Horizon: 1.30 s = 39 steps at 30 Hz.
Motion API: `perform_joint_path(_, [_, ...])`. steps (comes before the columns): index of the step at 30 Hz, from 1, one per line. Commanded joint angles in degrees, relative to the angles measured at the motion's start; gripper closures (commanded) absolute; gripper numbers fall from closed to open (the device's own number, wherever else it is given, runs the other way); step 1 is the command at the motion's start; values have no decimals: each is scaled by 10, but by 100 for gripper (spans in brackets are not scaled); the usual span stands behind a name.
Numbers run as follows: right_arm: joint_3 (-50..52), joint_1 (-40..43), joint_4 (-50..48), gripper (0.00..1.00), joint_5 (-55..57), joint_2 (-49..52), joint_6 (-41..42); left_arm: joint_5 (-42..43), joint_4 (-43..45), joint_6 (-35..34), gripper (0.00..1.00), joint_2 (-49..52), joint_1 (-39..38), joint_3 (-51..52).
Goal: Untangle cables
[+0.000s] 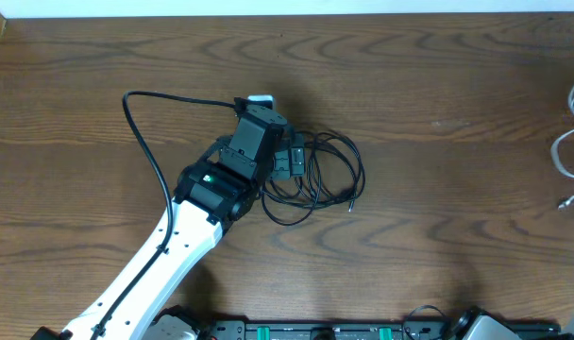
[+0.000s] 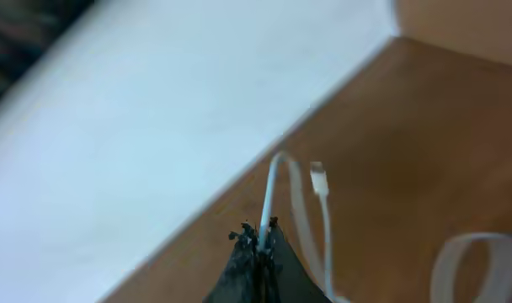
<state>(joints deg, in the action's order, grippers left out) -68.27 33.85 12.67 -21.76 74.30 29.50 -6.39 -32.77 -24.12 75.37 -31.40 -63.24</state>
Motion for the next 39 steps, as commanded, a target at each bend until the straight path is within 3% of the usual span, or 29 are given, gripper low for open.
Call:
perform_joint_path(1, [-33,-1,5,99,-91,-8,41,-9,0,5,1,-2,0,-11])
perform_joint_path(13, [-43,-6,112,99,-95,-8,17,-9,0,5,1,-2,0,-11])
perform_joint_path(18, [-44,-28,40,99,-217,-14,47,-9,0,5,1,-2,0,-11])
perform_joint_path(21, [-58,-51,37,98,-215,-19,56,-9,0,5,1,-2,0,-11])
perform_joint_path(29, [-81,-57,151,99,-80,-19,6,-9,0,5,1,-2,0,-11])
perform_joint_path(39, [-81,-59,319,99,259,-22,-9,-9,0,5,1,-2,0,-11])
